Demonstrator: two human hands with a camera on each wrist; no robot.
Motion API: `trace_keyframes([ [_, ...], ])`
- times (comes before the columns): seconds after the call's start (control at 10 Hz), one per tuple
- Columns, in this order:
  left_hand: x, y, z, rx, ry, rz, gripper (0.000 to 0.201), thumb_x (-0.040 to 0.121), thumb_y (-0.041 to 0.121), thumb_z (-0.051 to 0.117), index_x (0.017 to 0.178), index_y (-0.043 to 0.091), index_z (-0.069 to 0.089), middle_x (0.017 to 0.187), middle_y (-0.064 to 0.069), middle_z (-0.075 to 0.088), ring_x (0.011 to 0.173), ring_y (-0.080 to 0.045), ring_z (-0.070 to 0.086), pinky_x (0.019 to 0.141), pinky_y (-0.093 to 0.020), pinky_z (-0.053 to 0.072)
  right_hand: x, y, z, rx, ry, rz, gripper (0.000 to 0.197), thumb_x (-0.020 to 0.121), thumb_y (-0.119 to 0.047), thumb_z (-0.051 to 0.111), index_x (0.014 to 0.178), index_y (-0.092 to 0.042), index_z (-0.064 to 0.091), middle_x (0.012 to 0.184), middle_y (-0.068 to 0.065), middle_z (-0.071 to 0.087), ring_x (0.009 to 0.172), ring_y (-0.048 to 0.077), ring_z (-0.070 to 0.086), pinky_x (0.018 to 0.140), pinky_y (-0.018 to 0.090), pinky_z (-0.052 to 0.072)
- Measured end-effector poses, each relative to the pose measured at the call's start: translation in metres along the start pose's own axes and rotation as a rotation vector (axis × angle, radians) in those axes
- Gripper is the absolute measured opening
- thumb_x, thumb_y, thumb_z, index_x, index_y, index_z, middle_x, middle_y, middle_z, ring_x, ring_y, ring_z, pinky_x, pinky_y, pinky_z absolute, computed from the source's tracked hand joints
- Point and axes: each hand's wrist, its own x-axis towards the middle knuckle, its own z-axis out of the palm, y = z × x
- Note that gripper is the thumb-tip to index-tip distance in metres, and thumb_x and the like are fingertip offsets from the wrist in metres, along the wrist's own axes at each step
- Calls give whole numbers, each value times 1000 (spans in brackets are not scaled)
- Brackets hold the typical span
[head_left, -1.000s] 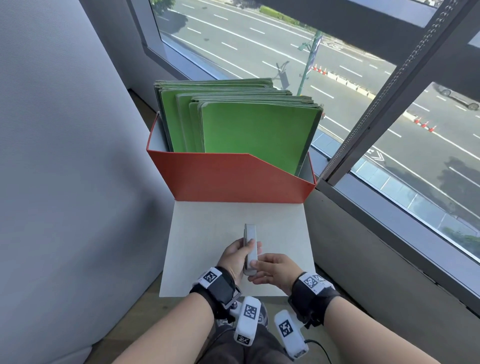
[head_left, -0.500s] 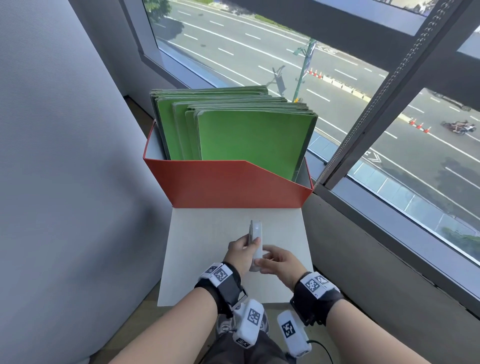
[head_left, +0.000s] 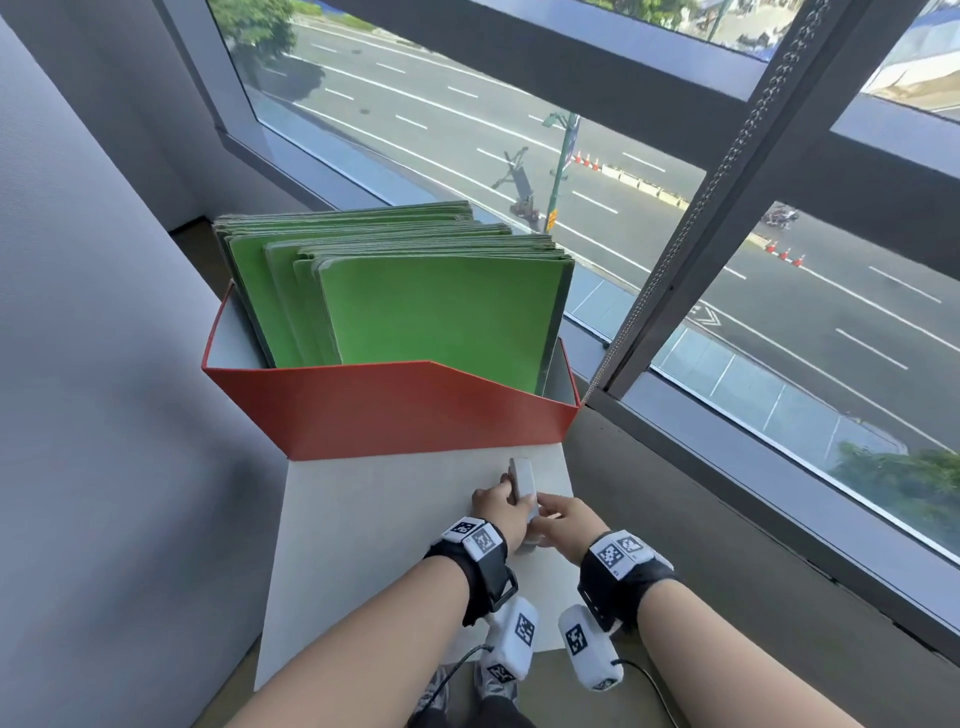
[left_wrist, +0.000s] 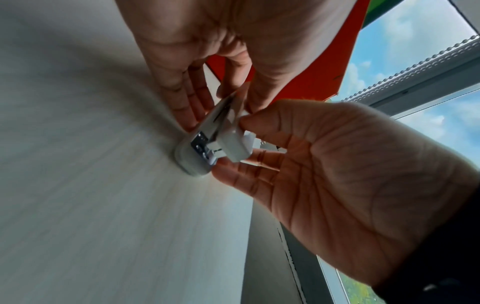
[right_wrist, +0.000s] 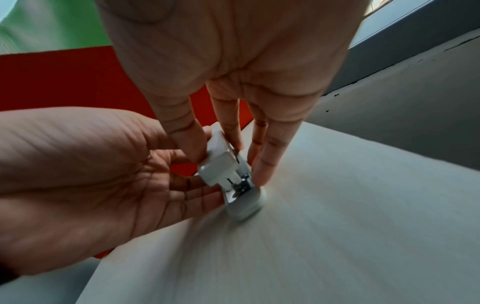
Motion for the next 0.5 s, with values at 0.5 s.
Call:
trace_keyframes([
  [0.5,6,1,-8,51,25,-9,37,84,38,46,107,11,59,108,-20,63,95,-35,63,82,-35,52,19,0,4,-75,42,62,46,81,-21,60,126,-13,55,94,9,64,80,27,63,78,35,50],
])
